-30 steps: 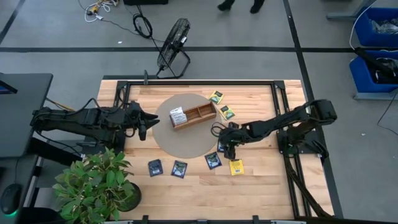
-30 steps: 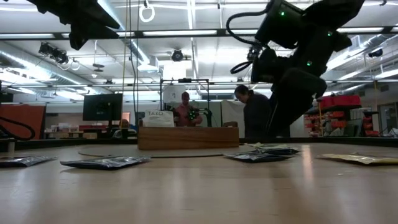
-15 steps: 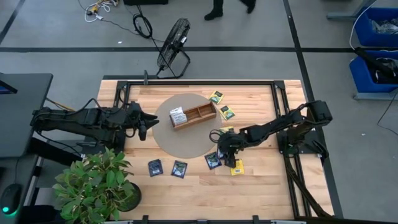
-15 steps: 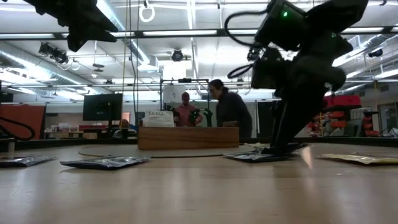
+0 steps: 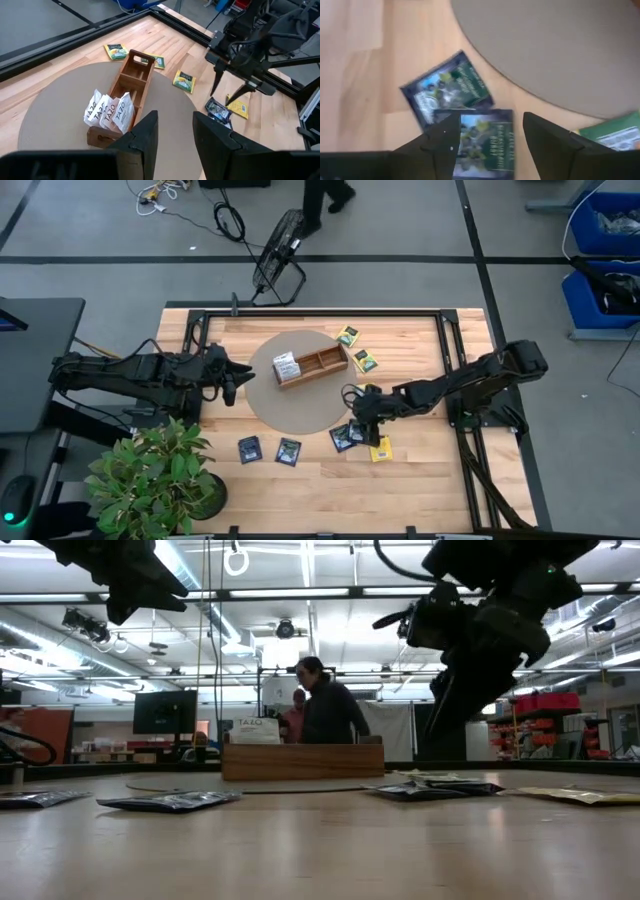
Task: Pick & Place Tea
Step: Put the purple tea bag into the right section of the wooden organizer
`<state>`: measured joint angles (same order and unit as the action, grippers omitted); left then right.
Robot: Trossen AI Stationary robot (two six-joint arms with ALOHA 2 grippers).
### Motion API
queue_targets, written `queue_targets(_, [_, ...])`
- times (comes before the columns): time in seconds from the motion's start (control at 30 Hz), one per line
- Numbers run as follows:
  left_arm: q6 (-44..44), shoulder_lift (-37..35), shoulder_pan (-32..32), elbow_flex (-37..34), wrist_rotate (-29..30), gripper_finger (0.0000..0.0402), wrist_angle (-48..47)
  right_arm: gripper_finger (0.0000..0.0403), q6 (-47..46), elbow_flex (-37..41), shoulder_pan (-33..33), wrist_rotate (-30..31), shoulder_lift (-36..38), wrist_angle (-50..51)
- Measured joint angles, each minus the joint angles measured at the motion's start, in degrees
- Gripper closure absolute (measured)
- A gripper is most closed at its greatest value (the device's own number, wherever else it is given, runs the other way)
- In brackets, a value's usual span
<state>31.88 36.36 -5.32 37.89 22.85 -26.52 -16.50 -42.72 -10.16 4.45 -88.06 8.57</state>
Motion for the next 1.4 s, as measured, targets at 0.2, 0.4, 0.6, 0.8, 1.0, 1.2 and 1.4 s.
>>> queue_targets(0.2, [0.3,0.0,0.0,0.0,0.0,0.0275,0.0,0.0179,5.8,0.0,1.6,-1.5,-2.4,-0.8])
queue_targets(0.4, [0.5,0.0,0.0,0.0,0.0,0.0275,0.1,0.0179,6.2,0.0,3.0,-3.8,-5.9,-1.1])
queue_targets(0.6, [0.5,0.0,0.0,0.0,0.0,0.0275,0.0,0.0180,7.2,-0.3,2.9,-5.6,-9.4,-3.1])
queue_targets(0.8, [0.9,0.0,0.0,0.0,0.0,0.0275,0.0,0.0229,8.1,-0.4,3.0,-4.7,-11.5,-3.1])
queue_targets(1.0, [1.0,0.0,0.0,0.0,0.2,0.0275,-0.1,0.0333,5.3,-0.5,3.1,-5.2,-12.7,-4.2])
queue_targets(1.2, [1.6,0.0,0.0,0.0,0.2,0.0275,-0.5,0.0394,4.9,0.0,3.0,-5.6,-9.3,-2.8])
queue_targets(1.4, [1.5,0.0,0.0,0.0,0.2,0.0275,-0.5,0.0399,4.9,0.3,2.9,-3.5,-3.3,1.5])
